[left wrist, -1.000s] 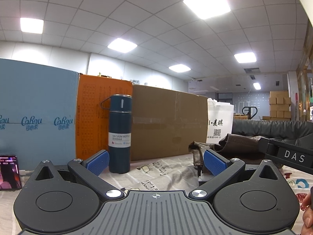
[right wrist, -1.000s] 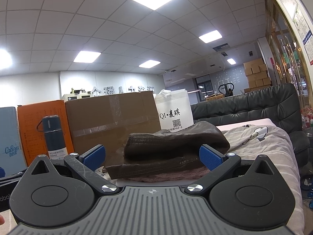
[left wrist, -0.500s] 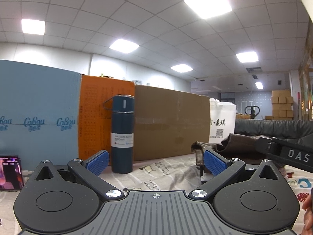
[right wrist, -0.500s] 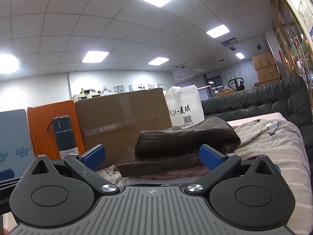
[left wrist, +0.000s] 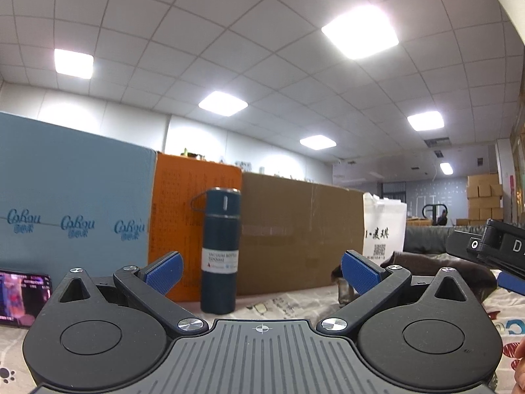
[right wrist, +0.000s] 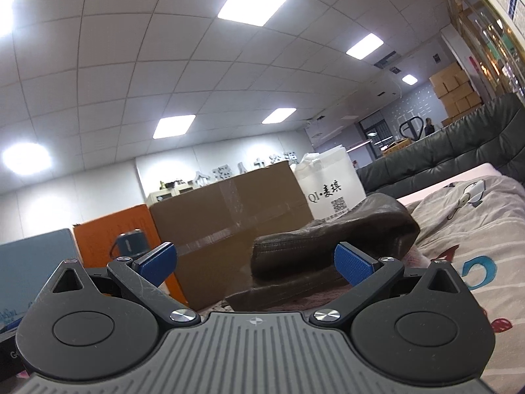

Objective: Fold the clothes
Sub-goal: 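Swing both tools toward the cream sweater lying by the foam boards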

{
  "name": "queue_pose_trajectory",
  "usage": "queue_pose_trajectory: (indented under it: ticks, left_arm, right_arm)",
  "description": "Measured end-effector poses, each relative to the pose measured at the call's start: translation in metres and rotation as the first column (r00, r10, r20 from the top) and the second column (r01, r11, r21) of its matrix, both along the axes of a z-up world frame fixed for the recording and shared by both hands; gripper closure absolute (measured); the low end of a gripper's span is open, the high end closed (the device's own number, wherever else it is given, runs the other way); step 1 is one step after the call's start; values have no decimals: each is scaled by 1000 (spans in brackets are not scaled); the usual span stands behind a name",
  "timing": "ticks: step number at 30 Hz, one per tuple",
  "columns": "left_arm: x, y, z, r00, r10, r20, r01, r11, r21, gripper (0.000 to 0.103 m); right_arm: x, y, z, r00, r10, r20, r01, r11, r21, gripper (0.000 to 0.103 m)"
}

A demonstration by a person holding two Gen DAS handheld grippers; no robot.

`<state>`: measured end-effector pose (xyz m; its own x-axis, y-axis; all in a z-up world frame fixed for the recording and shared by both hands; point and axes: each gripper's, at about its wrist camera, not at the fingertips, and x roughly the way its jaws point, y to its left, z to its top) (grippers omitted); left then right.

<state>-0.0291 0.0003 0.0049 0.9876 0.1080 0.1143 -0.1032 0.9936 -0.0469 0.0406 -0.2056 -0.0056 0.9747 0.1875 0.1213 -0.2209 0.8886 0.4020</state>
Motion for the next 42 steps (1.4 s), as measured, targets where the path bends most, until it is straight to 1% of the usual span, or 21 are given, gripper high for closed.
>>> queue_pose_trajectory:
  ticks: [4, 7, 13, 16, 20, 22, 26, 28, 30, 32, 34, 35, 36, 37, 38, 39, 40, 41, 42]
  left_arm:
    - [-10, -1, 3, 998, 1, 60, -1, 1000, 2, 0]
    - [-18, -3, 6, 996, -3, 88, 2, 1000, 13, 0]
    - [-37, -2, 14, 996, 10, 91, -11, 1000, 2, 0]
    - [-52, 2, 18, 995, 34, 88, -34, 999, -8, 0]
    - [-80, 7, 24, 993, 66, 97, -68, 997, 18, 0]
    - [-96, 11, 26, 991, 77, 107, -81, 996, 31, 0]
    - [-130, 16, 27, 988, 107, 115, -116, 990, 76, 0]
    - [-146, 19, 27, 985, 123, 119, -135, 986, 101, 0]
    - [-164, 23, 28, 982, 143, 126, -159, 979, 126, 0]
    - [-183, 30, 30, 971, 185, 150, -207, 966, 155, 0]
    - [-201, 40, 35, 954, 241, 180, -273, 946, 175, 0]
    - [-210, 45, 37, 941, 275, 199, -311, 932, 185, 0]
    - [-219, 51, 40, 925, 308, 220, -352, 916, 195, 0]
    - [-228, 58, 43, 906, 344, 246, -397, 893, 212, 0]
    - [-237, 63, 47, 883, 380, 275, -447, 861, 244, 0]
    - [-246, 69, 51, 855, 420, 305, -503, 814, 288, 0]
    - [-254, 74, 55, 824, 456, 337, -557, 762, 329, 0]
    - [-262, 81, 61, 794, 487, 365, -602, 716, 354, 0]
    - [-270, 89, 69, 770, 513, 380, -633, 691, 350, 0]
  right_arm:
    - [-5, -6, 0, 997, 70, 24, -71, 996, 44, 0]
    - [-10, -9, 0, 991, 123, 47, -125, 990, 63, 0]
    - [-22, -9, 1, 981, 175, 87, -180, 982, 64, 0]
    - [-27, -5, 5, 978, 197, 68, -200, 979, 45, 0]
    - [-49, 4, 11, 965, 255, 60, -256, 966, 24, 0]
    - [-59, 9, 12, 950, 309, 35, -311, 950, 42, 0]
    - [-84, 27, 14, 901, 433, -6, -432, 900, 65, 0]
    - [-98, 37, 15, 882, 471, -19, -469, 881, 64, 0]
    - [-113, 45, 18, 856, 517, -26, -515, 855, 59, 0]
    - [-124, 53, 19, 826, 563, -32, -561, 826, 48, 0]
    - [-135, 65, 22, 802, 596, -41, -595, 803, 25, 0]
    - [-139, 70, 24, 789, 613, -42, -613, 790, 13, 0]
    - [-143, 76, 25, 776, 629, -43, -630, 777, 1, 0]
    - [-145, 81, 27, 759, 649, -50, -650, 760, -3, 0]
    - [-146, 86, 28, 742, 668, -56, -670, 743, -6, 0]
    - [-148, 91, 30, 725, 686, -64, -688, 726, -4, 0]
    - [-150, 97, 31, 707, 704, -71, -705, 709, -2, 0]
    - [-152, 102, 32, 689, 720, -79, -723, 691, 1, 0]
    - [-154, 108, 33, 676, 733, -81, -735, 678, -5, 0]
